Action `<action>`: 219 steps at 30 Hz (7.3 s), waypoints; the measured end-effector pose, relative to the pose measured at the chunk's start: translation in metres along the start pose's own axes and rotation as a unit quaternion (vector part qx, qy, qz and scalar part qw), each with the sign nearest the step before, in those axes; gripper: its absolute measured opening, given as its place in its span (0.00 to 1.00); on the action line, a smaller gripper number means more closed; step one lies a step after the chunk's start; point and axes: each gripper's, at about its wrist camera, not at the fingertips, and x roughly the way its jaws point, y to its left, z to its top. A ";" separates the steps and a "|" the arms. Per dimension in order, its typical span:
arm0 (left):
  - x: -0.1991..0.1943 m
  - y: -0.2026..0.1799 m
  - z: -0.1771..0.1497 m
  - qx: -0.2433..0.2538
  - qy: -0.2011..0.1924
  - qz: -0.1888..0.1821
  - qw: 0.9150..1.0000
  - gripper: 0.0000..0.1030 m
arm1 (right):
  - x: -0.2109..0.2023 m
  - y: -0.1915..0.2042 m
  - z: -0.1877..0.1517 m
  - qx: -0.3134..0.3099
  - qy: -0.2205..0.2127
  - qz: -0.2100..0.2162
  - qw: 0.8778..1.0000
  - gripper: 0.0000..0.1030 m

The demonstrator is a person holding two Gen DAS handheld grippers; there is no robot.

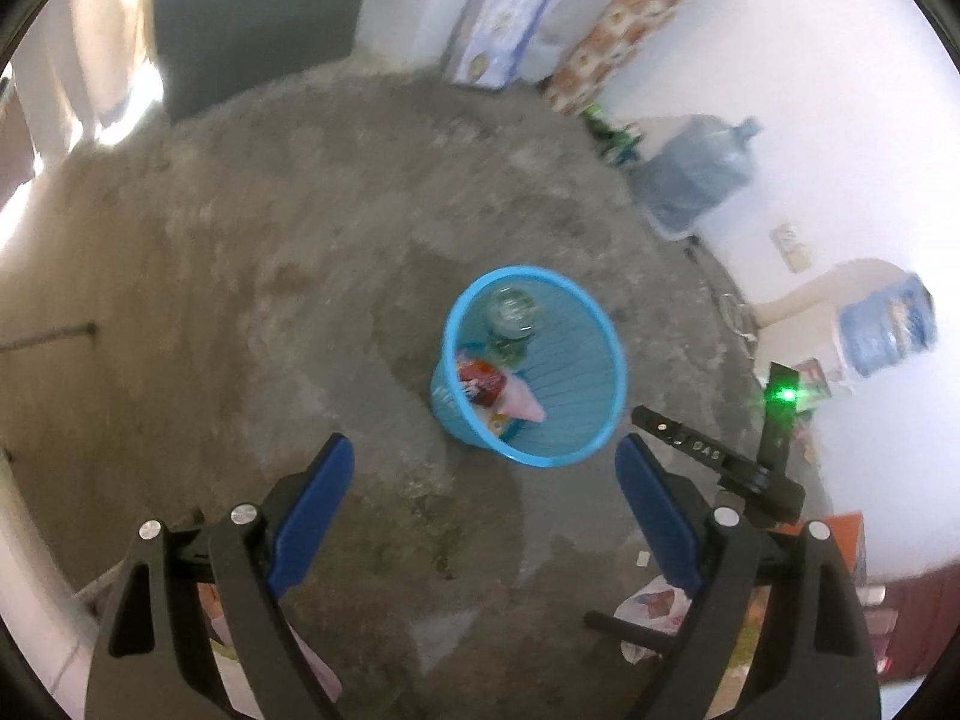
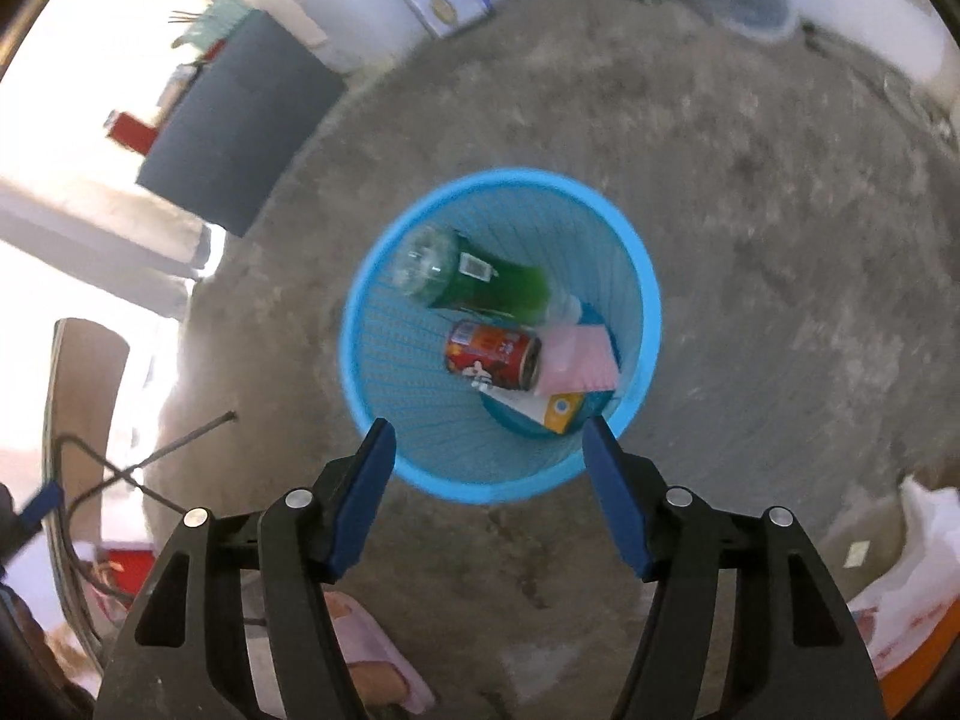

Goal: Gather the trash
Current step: 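Swing both grippers back toward the table, then grasp the clear plastic bag with the left gripper while the right grasps the tan paper towel, then lift the plastic bag and paper towel off the table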

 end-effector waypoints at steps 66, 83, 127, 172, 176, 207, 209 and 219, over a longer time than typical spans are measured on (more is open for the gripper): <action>-0.323 0.253 -0.376 -0.248 -0.339 0.201 0.885 0.51 | -0.075 0.515 -0.305 -0.525 0.027 0.194 0.828 0.70; -0.325 0.271 -0.363 -0.262 -0.366 0.184 0.874 0.24 | -0.057 0.530 -0.277 -0.511 0.000 0.178 0.841 0.11; -0.369 0.284 -0.426 -0.312 -0.459 0.185 0.811 0.06 | -0.106 0.476 -0.216 -0.407 -0.022 0.266 0.873 0.09; -0.297 0.267 -0.388 -0.206 -0.286 0.291 0.889 0.31 | -0.032 0.442 -0.199 -0.336 0.087 0.214 0.913 0.29; -0.299 0.266 -0.391 -0.210 -0.289 0.283 0.890 0.28 | -0.043 0.439 -0.193 -0.320 0.084 0.226 0.916 0.66; -0.309 0.281 -0.402 -0.232 -0.311 0.251 0.887 0.27 | 0.000 0.482 -0.192 -0.285 0.170 0.086 0.940 0.91; -0.309 0.281 -0.402 -0.233 -0.311 0.249 0.887 0.27 | 0.000 0.487 -0.193 -0.298 0.168 0.077 0.937 0.91; -0.309 0.282 -0.402 -0.236 -0.313 0.249 0.886 0.27 | 0.007 0.507 -0.207 -0.425 0.062 -0.005 0.903 0.67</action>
